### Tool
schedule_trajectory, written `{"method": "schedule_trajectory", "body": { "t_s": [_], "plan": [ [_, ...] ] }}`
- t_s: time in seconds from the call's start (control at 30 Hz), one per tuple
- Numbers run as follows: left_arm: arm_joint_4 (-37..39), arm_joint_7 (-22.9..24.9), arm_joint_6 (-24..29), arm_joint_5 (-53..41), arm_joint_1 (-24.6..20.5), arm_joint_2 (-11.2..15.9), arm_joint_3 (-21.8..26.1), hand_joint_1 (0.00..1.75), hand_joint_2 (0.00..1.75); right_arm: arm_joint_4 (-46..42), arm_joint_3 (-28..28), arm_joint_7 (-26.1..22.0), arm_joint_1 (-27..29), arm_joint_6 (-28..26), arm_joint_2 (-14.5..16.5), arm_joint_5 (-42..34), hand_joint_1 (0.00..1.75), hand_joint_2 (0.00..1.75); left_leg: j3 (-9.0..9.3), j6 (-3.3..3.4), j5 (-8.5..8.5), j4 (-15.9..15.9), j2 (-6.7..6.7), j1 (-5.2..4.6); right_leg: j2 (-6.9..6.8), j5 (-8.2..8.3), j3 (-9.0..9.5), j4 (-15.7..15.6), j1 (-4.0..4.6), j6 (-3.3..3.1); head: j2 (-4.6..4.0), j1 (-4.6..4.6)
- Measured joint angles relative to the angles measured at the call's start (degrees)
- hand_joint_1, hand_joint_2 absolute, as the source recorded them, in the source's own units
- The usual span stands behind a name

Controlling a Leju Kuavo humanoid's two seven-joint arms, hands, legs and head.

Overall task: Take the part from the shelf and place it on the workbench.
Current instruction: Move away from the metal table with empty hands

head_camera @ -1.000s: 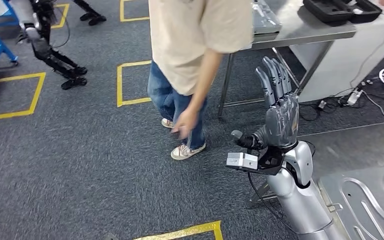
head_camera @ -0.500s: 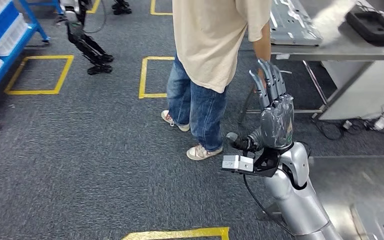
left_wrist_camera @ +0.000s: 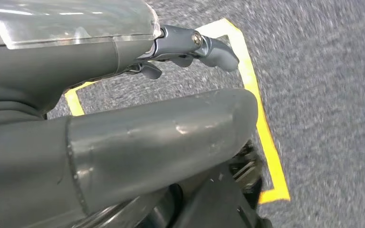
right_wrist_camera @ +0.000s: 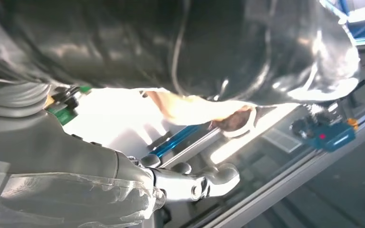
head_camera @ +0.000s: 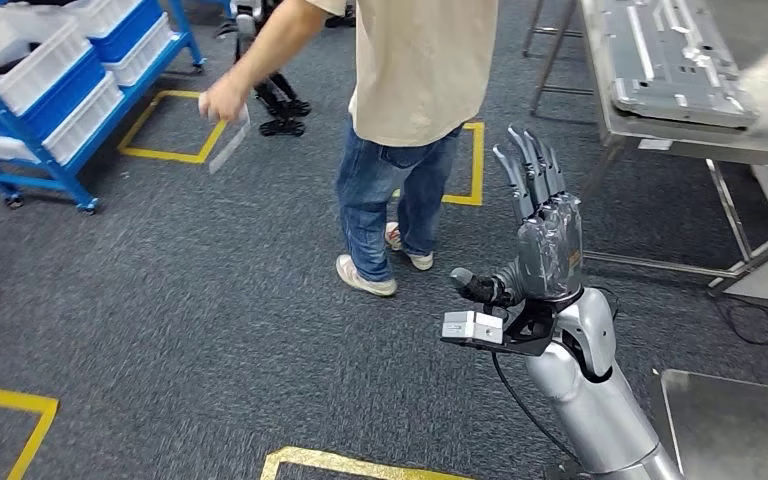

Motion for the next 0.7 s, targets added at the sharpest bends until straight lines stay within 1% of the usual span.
{"method": "schedule_trajectory", "body": {
  "t_s": [0.03,0.07,0.1,0.13,0.17,0.2,0.23,0.27,0.3,0.33,0.37,0.4,0.43,0.47,0.5,0.53,0.57,0.6,0.63,0.67,0.7],
  "plan": [
    [0.0,0.01,0.13,0.08,0.04,0.01,0.09,0.0,0.0,0.04,0.02,0.03,0.0,0.11,0.0,0.02,0.0,0.0,-0.04,-0.21,0.46,0.2,0.28,0.15,-0.79,-0.13,-0.01,0.11,0.0,0.08,0.0,0.0],
    [0.0,0.0,0.21,0.15,0.09,0.02,0.19,0.0,0.0,0.08,0.04,0.03,-0.03,0.27,0.0,0.03,0.0,0.0,1.12,-0.33,1.88,-1.86,0.6,0.26,-1.52,-0.3,0.01,0.27,-0.04,0.21,0.0,0.0],
    [0.0,-0.02,0.24,0.19,0.11,0.03,0.28,0.0,0.0,0.1,0.05,0.04,-0.1,0.44,0.0,0.05,0.0,0.0,3.11,-0.36,3.71,-5.45,1.25,0.34,-2.23,-0.54,0.05,0.5,-0.08,0.4,0.0,0.0],
    [0.0,-0.05,0.21,0.22,0.06,0.01,0.36,0.0,0.0,0.1,0.07,0.05,-0.21,0.58,0.0,0.1,0.0,0.0,5.1,-0.19,4.93,-9.06,2.28,0.17,-2.89,-0.82,0.05,0.75,0.01,0.67,0.0,-0.01],
    [0.0,-0.11,0.15,0.22,-0.02,-0.03,0.43,0.0,0.0,0.1,0.09,0.07,-0.36,0.69,0.0,0.14,0.0,0.0,6.58,0.16,5.74,-11.89,3.05,0.0,-3.48,-1.1,0.06,1.0,0.12,0.99,0.0,0.02],
    [0.0,-0.17,0.08,0.22,-0.06,-0.13,0.47,0.0,0.0,0.1,0.1,0.09,-0.51,0.76,-0.01,0.18,0.0,0.0,7.31,0.54,5.93,-13.41,3.52,-0.19,-3.97,-1.29,0.1,1.12,0.25,1.29,0.0,0.03],
    [0.0,-0.24,-0.03,0.22,-0.04,-0.24,0.49,0.0,0.0,0.1,0.14,0.1,-0.64,0.81,-0.01,0.21,0.0,0.0,7.35,0.97,5.71,-13.76,3.49,-0.41,-4.42,-1.39,0.16,1.12,0.41,1.6,0.0,0.04],
    [0.0,-0.33,-0.13,0.26,0.03,-0.35,0.51,0.0,0.0,0.1,0.19,0.11,-0.75,0.91,-0.01,0.21,0.0,0.0,7.26,1.34,5.85,-13.88,2.86,-0.43,-4.87,-1.42,0.3,1.05,0.44,1.87,0.0,0.05],
    [0.0,-0.41,-0.24,0.31,0.13,-0.5,0.52,0.0,0.0,0.1,0.26,0.11,-0.87,1.02,-0.02,0.2,0.0,0.0,7.31,1.7,5.95,-14.05,2.31,-0.34,-4.91,-1.57,0.44,1.0,0.35,2.19,0.0,0.04],
    [0.01,-0.5,-0.37,0.35,0.18,-0.68,0.54,0.0,0.0,0.09,0.33,0.11,-1.0,1.16,-0.05,0.15,0.0,0.0,7.42,2.06,6.09,-14.29,1.76,-0.25,-4.12,-2.07,0.4,1.43,0.24,2.49,0.0,0.04],
    [0.01,-0.59,-0.45,0.39,0.14,-0.84,0.54,0.0,0.0,0.09,0.4,0.11,-1.14,1.32,-0.1,0.1,0.0,0.0,7.54,2.44,6.25,-14.54,1.24,-0.12,-2.82,-3.11,-0.08,2.75,0.07,2.71,0.0,0.05],
    [0.02,-0.66,-0.5,0.41,0.04,-0.98,0.54,0.0,0.0,0.12,0.45,0.1,-1.23,1.48,-0.21,0.05,0.0,0.0,7.63,2.75,6.36,-14.71,0.73,0.0,-1.16,-4.7,-1.21,5.29,-0.06,2.85,0.0,0.07],
    [0.03,-0.73,-0.52,0.42,-0.11,-1.1,0.54,0.0,0.0,0.19,0.51,0.09,-1.25,1.58,-0.35,0.01,0.0,0.0,7.6,2.94,6.39,-14.74,0.17,-0.05,0.3,-6.5,-2.85,8.73,-0.08,2.87,0.0,0.08],
    [0.04,-0.79,-0.52,0.43,-0.22,-1.14,0.54,0.0,0.0,0.28,0.58,0.07,-1.22,1.66,-0.49,-0.01,0.0,0.0,7.56,3.1,6.4,-14.74,-0.43,-0.1,1.03,-8.03,-4.72,12.35,-0.08,2.87,0.0,0.09],
    [0.07,-0.82,-0.52,0.44,-0.26,-1.19,0.55,0.0,0.0,0.41,0.66,0.05,-1.17,1.7,-0.62,-0.01,0.0,0.0,7.55,3.18,6.39,-14.73,-1.09,-0.16,1.4,-8.75,-6.21,15.06,-0.05,2.86,0.0,0.09],
    [0.09,-0.85,-0.52,0.45,-0.23,-1.22,0.55,0.0,0.0,0.52,0.74,0.03,-1.13,1.69,-0.68,-0.01,0.0,0.0,7.57,3.22,6.39,-14.71,-1.78,-0.22,1.56,-8.36,-6.86,15.93,-0.05,2.82,0.0,0.08],
    [0.12,-0.86,-0.52,0.45,-0.19,-1.23,0.56,0.0,0.0,0.6,0.8,0.01,-1.13,1.68,-0.72,-0.01,0.0,0.0,7.62,3.23,6.39,-14.68,-2.52,-0.25,1.72,-6.89,-6.5,14.72,-0.06,2.72,0.0,0.08],
    [0.15,-0.86,-0.51,0.46,-0.15,-1.23,0.56,0.0,0.0,0.64,0.84,0.0,-1.13,1.67,-0.74,-0.01,0.0,0.0,7.69,3.19,6.39,-14.63,-3.27,-0.25,2.19,-4.68,-5.19,11.63,-0.1,2.58,0.0,0.08],
    [0.16,-0.86,-0.5,0.46,-0.14,-1.26,0.56,0.0,0.0,0.65,0.86,-0.02,-1.14,1.65,-0.78,-0.01,0.0,0.0,7.71,3.1,6.4,-14.58,-3.98,-0.24,3.46,-2.76,-3.56,7.95,-0.18,2.37,0.0,0.08],
    [0.17,-0.86,-0.45,0.44,-0.22,-1.28,0.56,0.0,0.0,0.66,0.86,-0.03,-1.14,1.62,-0.81,0.0,0.0,0.0,7.61,2.89,6.42,-14.43,-4.69,-0.28,4.78,-1.42,-2.14,4.61,-0.28,2.2,0.0,0.08],
    [0.18,-0.87,-0.39,0.42,-0.32,-1.3,0.56,0.0,0.0,0.67,0.86,-0.05,-1.11,1.59,-0.85,0.02,0.0,0.0,7.41,2.58,6.52,-14.36,-5.34,-0.25,5.86,-0.78,-1.24,2.47,-0.31,2.06,0.0,0.08]
  ]
}}
